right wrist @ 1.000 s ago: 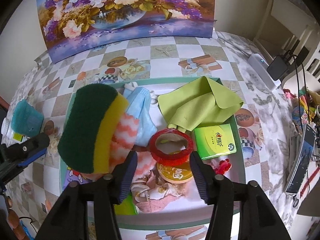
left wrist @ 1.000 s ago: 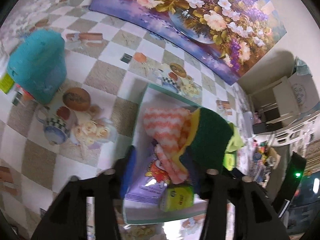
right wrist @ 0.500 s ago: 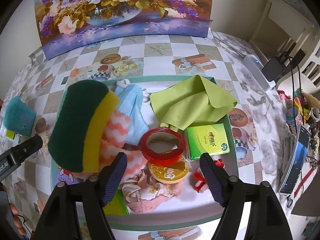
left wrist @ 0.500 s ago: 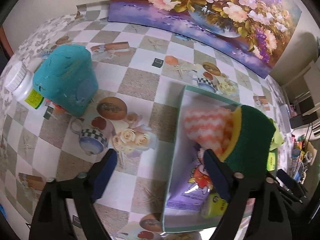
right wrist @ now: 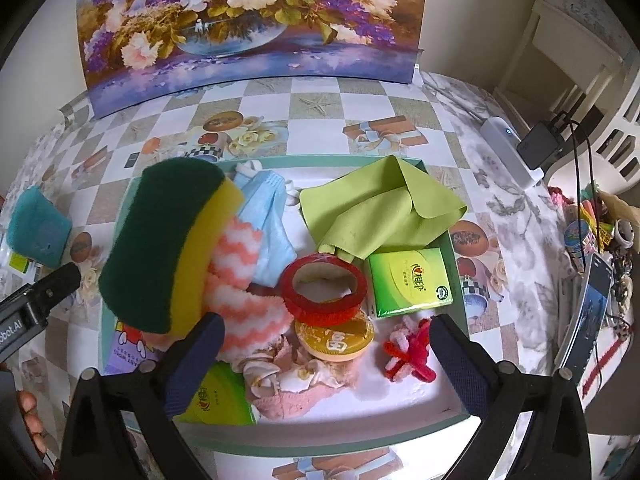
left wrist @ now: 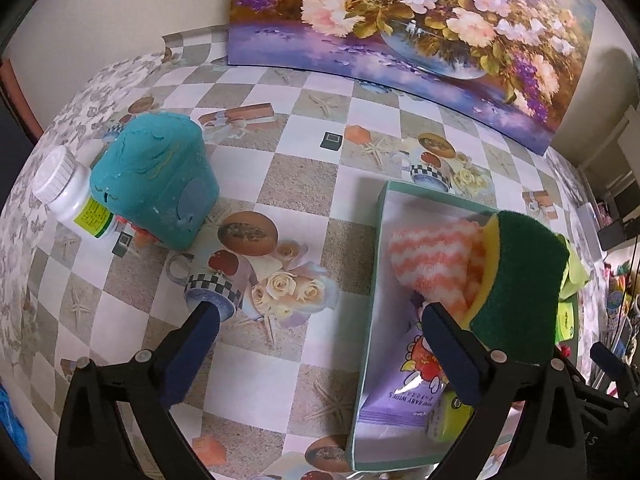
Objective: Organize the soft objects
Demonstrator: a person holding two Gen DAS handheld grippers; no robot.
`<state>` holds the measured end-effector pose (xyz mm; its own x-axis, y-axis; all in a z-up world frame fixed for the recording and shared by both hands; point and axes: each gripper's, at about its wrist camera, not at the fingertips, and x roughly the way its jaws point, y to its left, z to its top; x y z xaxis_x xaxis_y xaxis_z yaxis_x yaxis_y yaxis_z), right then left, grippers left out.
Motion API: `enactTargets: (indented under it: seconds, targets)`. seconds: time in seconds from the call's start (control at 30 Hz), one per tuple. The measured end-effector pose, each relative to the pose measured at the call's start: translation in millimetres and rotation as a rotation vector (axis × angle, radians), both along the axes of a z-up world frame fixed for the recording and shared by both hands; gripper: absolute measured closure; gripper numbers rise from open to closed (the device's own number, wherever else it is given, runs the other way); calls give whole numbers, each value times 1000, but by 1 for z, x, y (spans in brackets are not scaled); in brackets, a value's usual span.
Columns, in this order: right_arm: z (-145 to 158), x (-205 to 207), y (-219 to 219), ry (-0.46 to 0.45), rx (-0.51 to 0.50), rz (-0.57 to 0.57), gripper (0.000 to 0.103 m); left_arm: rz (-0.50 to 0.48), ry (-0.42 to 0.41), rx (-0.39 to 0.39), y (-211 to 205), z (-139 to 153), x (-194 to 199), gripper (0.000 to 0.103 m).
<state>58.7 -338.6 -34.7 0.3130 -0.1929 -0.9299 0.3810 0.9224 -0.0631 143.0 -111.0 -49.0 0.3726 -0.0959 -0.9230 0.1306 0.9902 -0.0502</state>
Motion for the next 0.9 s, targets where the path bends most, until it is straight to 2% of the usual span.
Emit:
enactTargets:
  seconds: [0.2, 0.47, 0.67, 0.9]
  targets:
    - [2, -12, 4, -14, 30, -7, 0, -11, -21, 6, 0, 7, -8, 2]
    - [13, -31, 19, -48, 38, 11, 0, -23, -103, 55, 3, 25, -25, 2]
    - [16, -41, 34, -56, 34, 39, 0, -20, -197, 180, 5, 38, -41, 2]
    - [19, -50, 48, -62, 23, 64, 0, -10, -190, 170, 19, 43, -55, 2]
